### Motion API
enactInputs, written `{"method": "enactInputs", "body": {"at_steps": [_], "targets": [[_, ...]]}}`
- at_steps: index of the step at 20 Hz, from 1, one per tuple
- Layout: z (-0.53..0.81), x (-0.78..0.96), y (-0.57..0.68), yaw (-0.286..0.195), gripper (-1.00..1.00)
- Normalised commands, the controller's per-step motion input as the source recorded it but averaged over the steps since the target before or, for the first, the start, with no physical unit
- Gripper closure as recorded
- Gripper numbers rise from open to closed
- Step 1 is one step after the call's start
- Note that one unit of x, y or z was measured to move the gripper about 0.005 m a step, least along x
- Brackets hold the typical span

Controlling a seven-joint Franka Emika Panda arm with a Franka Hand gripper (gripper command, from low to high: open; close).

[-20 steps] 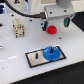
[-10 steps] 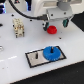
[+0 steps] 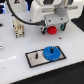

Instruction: Insert the blue gear onto the right peg, followed by the red gear

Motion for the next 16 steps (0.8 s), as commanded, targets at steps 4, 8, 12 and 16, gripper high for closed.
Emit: {"method": "enactInputs", "body": {"at_steps": [4, 8, 12, 16], "targets": [[-0.15, -0.31, -0.12, 0.0, 1.0], [-0.03, -0.23, -0.03, 0.0, 1.0], [0.08, -0.1, 0.01, 0.0, 1.0], [0.45, 0.08, 0.03, 0.0, 1.0]]}}
